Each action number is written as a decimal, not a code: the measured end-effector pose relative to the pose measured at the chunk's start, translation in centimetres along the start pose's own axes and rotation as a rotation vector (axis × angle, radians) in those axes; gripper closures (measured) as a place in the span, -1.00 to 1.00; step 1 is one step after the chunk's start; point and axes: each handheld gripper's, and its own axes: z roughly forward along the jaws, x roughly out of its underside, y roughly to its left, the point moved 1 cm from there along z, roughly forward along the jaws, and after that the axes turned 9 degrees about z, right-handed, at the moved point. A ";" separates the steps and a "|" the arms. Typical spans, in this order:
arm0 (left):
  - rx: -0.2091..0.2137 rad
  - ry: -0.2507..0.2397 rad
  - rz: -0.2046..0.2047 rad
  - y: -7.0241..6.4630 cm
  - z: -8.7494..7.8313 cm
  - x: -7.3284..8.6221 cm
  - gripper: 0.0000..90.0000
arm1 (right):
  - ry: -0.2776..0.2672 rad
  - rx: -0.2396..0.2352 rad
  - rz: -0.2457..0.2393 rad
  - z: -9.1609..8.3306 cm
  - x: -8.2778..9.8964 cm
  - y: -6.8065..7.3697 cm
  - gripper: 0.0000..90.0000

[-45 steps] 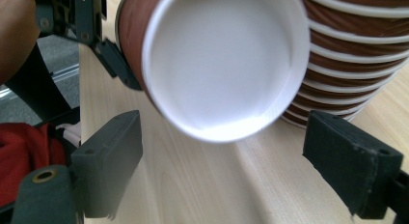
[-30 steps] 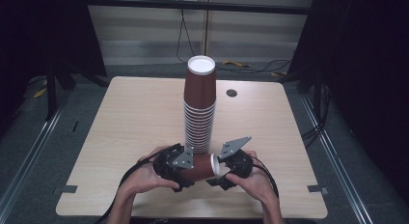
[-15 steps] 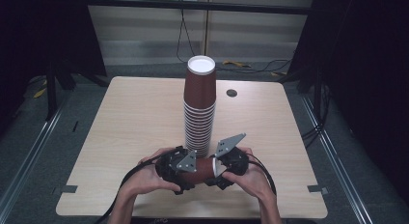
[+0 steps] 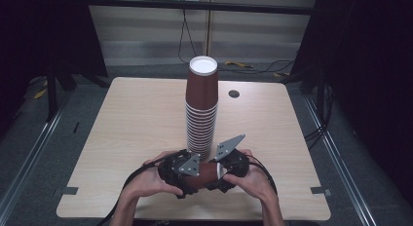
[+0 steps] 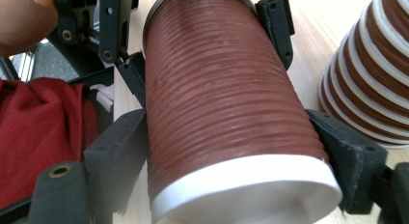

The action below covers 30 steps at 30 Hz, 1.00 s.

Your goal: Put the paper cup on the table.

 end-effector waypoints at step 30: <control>-0.028 -0.120 0.005 0.0 -0.8 0.5 -0.76 | -0.042 -0.019 -0.008 -0.5 0.1 0.1 -0.54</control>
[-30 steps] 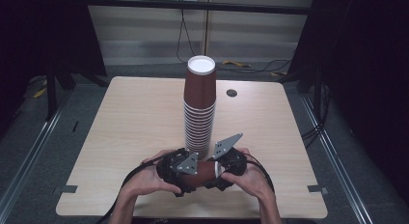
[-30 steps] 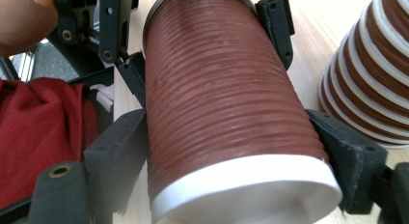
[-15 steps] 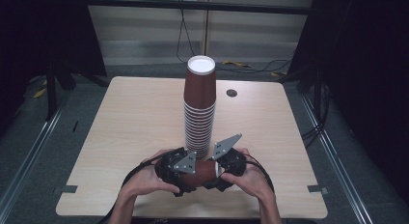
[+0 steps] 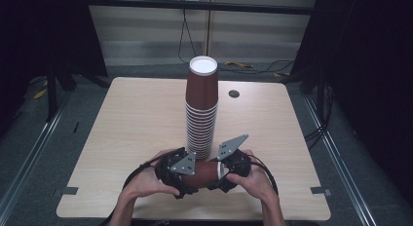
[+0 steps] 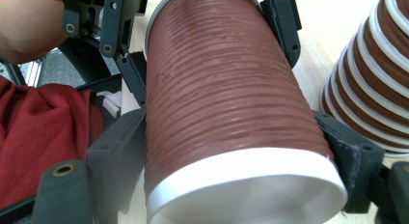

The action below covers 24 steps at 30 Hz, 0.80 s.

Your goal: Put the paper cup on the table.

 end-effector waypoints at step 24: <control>-0.045 -0.209 -0.102 0.0 -1.1 0.9 -0.73 | -0.042 -0.009 0.001 0.2 0.1 0.0 -0.53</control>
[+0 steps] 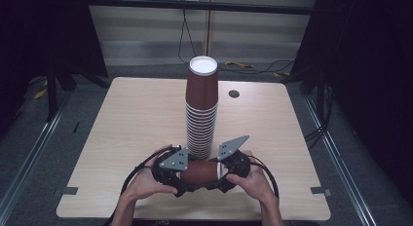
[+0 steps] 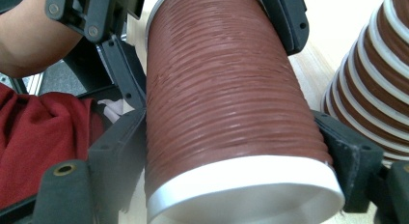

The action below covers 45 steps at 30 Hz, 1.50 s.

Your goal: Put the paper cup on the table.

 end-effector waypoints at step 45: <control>-0.171 -0.326 -0.216 -0.6 -3.2 3.2 -0.65 | -0.255 -0.004 0.160 -0.7 4.1 -2.3 -0.53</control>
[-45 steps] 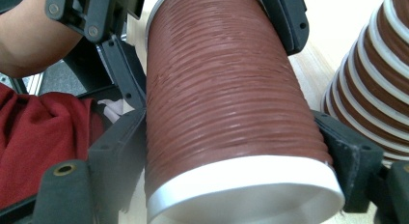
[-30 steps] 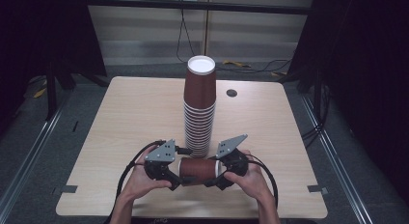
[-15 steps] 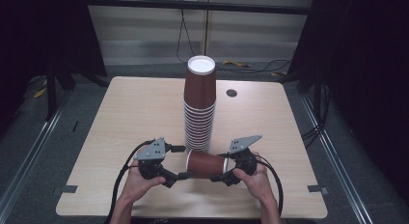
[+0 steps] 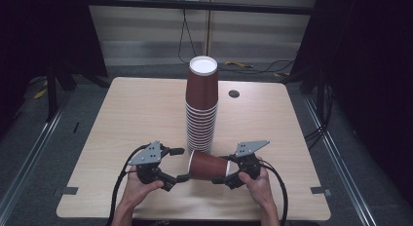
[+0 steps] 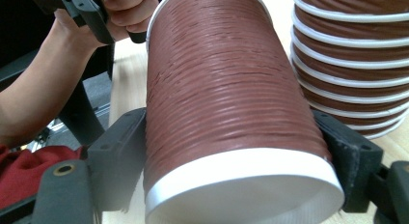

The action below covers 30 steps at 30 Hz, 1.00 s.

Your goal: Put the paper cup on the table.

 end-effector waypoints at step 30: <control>0.030 -0.010 -0.032 0.2 2.0 1.2 -1.00 | -0.137 -0.103 -0.058 0.0 0.6 0.7 -0.53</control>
